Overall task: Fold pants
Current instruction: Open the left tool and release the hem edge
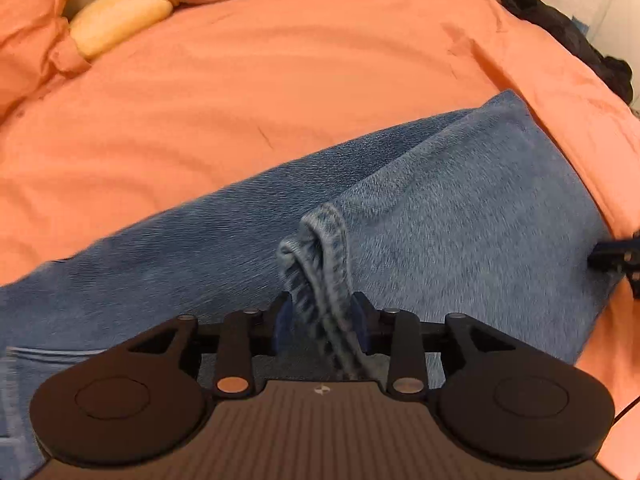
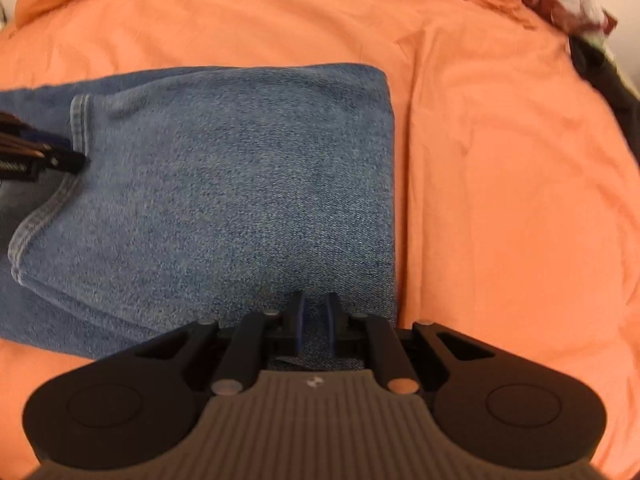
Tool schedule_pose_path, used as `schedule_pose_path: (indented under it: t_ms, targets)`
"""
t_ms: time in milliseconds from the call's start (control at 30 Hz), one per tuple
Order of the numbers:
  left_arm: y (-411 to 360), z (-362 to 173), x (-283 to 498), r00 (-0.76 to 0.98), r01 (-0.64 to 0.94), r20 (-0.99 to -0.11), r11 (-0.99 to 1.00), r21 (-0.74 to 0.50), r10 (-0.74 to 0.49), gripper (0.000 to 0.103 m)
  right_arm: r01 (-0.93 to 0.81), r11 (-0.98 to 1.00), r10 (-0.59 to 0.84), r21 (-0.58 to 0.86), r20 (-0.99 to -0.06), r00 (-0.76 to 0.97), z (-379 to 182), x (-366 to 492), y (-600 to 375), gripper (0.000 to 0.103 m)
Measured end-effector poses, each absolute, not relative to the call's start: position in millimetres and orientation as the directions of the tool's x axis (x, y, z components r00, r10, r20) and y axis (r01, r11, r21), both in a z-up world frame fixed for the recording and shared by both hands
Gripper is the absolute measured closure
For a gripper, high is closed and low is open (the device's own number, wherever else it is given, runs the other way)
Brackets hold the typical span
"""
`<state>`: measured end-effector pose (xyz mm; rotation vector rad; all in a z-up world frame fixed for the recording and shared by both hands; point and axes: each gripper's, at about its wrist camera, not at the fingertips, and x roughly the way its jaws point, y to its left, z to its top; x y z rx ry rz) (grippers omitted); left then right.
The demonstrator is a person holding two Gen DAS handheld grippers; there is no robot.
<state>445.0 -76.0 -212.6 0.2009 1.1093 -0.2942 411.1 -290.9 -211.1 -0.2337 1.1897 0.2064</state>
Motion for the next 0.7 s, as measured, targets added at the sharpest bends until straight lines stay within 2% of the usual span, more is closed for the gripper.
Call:
schedule_pose_path:
  t_ms: [233,400,500,600,667,700]
  targets:
    - [-48,-175,402,0.441,0.407,-0.890,0.910,0.084,-0.115,0.052,-0.370,0.925,0.077,-0.090,-0.907,0.413,-175,383,-272,0.095]
    - [-14,-155,375,0.465,0.447,-0.882,0.880,0.162,-0.074,0.046,-0.487,0.868,0.159,-0.092,-0.880,0.449,-152,361,-240,0.095]
    - [19,-145,361,0.475,0.426,-0.878,0.889,0.166,-0.064,0.043,-0.562,0.820,0.202,-0.110,-0.863,0.463,-145,352,-218,0.095]
    - [65,-136,353,0.478,0.339,-0.877,0.932,0.129,-0.053,0.035,-0.603,0.793,0.249,-0.090,-0.855,0.455,-143,347,-199,0.094]
    - [94,-134,346,0.475,0.282,-0.879,0.954,0.105,-0.043,0.035,-0.642,0.758,0.269,-0.116,-0.841,0.470,-145,344,-186,0.088]
    - [109,-133,343,0.477,0.255,-0.878,0.962,0.094,-0.040,0.033,-0.659,0.739,0.261,-0.142,-0.841,0.474,-147,344,-179,0.077]
